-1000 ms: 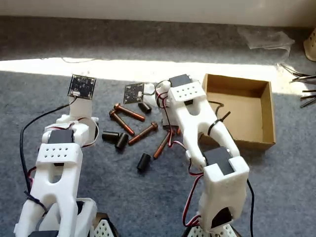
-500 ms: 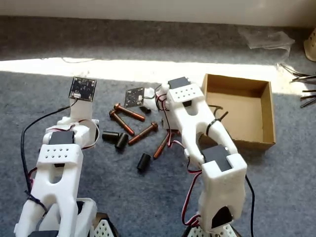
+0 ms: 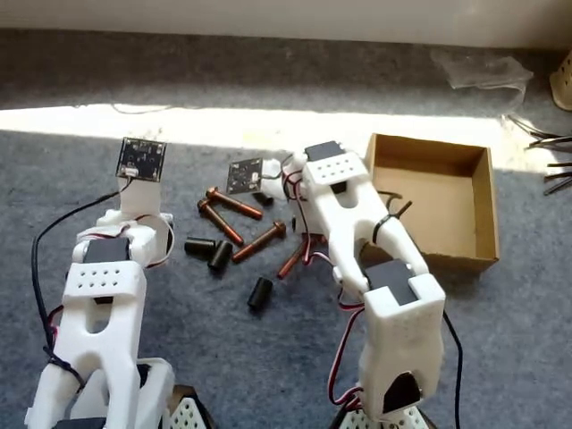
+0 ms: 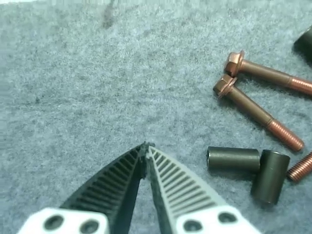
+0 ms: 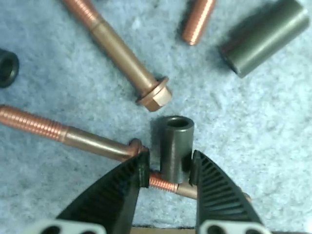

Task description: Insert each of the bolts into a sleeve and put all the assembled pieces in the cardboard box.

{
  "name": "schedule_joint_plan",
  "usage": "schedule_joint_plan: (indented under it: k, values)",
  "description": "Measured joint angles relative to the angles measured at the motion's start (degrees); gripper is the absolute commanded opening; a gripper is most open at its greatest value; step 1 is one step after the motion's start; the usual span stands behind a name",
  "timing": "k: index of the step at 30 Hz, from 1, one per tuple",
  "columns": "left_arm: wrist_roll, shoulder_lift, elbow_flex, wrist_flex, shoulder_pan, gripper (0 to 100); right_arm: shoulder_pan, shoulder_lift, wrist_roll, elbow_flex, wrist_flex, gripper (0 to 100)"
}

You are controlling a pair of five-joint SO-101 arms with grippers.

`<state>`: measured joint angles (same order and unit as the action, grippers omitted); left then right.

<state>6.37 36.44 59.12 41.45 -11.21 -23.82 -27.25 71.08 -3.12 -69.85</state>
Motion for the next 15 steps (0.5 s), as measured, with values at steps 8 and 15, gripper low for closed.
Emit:
schedule_joint_plan:
  k: [8,15]
  values:
    - [0.0,0.0,5.0,-7.7,-2.2,0,0.4,0.0,0.0,0.0,0.0,14.2]
    - [0.0,0.0,5.0,-8.1,-2.1,0,0.0,-0.4,-3.7,-1.9,0.0,14.2]
